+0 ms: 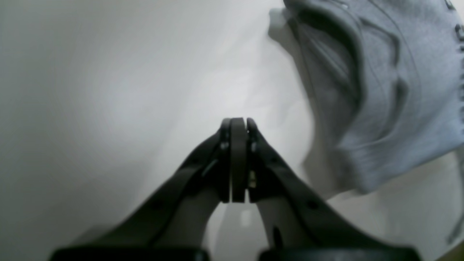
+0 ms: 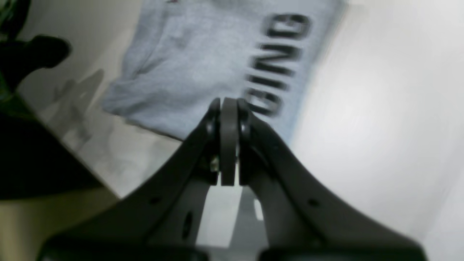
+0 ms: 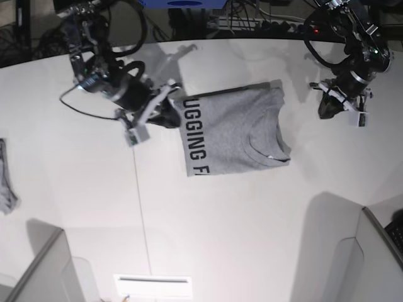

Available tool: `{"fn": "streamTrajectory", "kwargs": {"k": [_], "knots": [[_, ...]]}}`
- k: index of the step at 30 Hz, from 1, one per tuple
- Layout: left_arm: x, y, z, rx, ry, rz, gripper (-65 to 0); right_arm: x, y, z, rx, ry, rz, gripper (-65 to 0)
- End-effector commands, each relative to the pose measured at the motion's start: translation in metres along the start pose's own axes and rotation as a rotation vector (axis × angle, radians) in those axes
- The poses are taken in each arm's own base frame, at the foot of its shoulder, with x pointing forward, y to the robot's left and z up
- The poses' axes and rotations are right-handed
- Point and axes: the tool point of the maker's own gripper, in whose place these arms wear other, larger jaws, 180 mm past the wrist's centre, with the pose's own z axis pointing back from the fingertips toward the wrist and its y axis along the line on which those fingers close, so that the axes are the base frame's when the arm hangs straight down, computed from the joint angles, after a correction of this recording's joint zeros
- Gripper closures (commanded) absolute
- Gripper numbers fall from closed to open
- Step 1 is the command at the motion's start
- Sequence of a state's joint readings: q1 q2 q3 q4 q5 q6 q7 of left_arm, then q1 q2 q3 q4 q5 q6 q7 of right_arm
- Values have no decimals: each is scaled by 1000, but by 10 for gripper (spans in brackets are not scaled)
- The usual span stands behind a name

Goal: Fold the T-shirt properly
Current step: 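Flatten the bundle with the right gripper and withdraw it, then press and smooth the folded shirt's edge with the left gripper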

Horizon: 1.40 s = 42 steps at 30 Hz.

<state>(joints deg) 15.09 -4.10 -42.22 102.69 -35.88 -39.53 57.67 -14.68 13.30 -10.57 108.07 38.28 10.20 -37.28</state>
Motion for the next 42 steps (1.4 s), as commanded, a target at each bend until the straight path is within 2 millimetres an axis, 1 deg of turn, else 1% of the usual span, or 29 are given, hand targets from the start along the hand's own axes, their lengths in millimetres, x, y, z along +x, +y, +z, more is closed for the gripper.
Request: {"fn": "streamTrajectory", "kwargs": {"k": [1, 3, 4, 6, 8, 9, 10, 11, 14, 17, 21, 23, 24, 25, 28, 32, 35, 36, 38, 40, 41, 42], "knots": [[16, -3, 2, -18, -59, -10, -74, 12, -6, 7, -13, -48, 7, 0], [16, -6, 2, -40, -72, 12, -186, 5, -21, 16, -59, -47, -22, 0], [16, -7, 1, -56, -80, 29, -253, 1, -28, 21, -78, -44, -35, 0], [13, -11, -1, -98, -91, 78, -418, -6, -42, 30, -122, -40, -60, 0], [1, -13, -6, -145, -65, 155, -553, -8, -54, 38, -159, -44, -76, 0], [-7, -15, -9, -171, -43, 191, -599, -10, -57, 41, -170, -42, -83, 0], [-11, -17, -12, -197, -35, 224, -627, -12, -59, 42, -175, -38, -86, 0], [-14, -21, -15, -218, -33, 250, -637, -15, -60, 43, -181, -34, -89, 0], [-20, -22, -20, -230, -23, 285, -638, -20, -61, 45, -186, -19, -88, 0], [-19, -27, -23, -242, -31, 297, -638, -22, -60, 45, -182, -11, -85, 0], [-19, -44, -30, -290, -11, 281, -638, -21, -59, 44, -180, -15, -83, 0], [-21, -56, -36, -321, 6, 276, -638, -20, -59, 44, -180, -17, -82, 0], [-19, -60, -39, -334, 9, 268, -638, -20, -59, 44, -178, -18, -85, 0], [-12, -63, -42, -340, 0, 264, -638, -20, -59, 44, -178, -18, -85, 0], [-10, -61, -56, -325, 18, 355, -638, -22, -59, 45, -179, -13, -88, 0], [0, -58, -73, -315, 27, 442, -638, -23, -59, 45, -180, -10, -86, 0], [-1, -54, -82, -302, 51, 506, -638, -25, -59, 46, -181, -7, -90, 0], [-5, -58, -87, -307, 73, 521, -638, -26, -60, 47, -185, -5, -93, 0], [-14, -72, -94, -330, 122, 519, -638, -26, -61, 47, -186, -6, -93, 0], [-18, -83, -97, -353, 149, 497, -637, -26, -61, 47, -188, -7, -93, 0], [-19, -83, -96, -350, 163, 477, -624, -26, -61, 47, -189, -6, -92, 0], [-22, -81, -97, -339, 179, 459, -589, -26, -62, 48, -189, -5, -91, 0]]}}
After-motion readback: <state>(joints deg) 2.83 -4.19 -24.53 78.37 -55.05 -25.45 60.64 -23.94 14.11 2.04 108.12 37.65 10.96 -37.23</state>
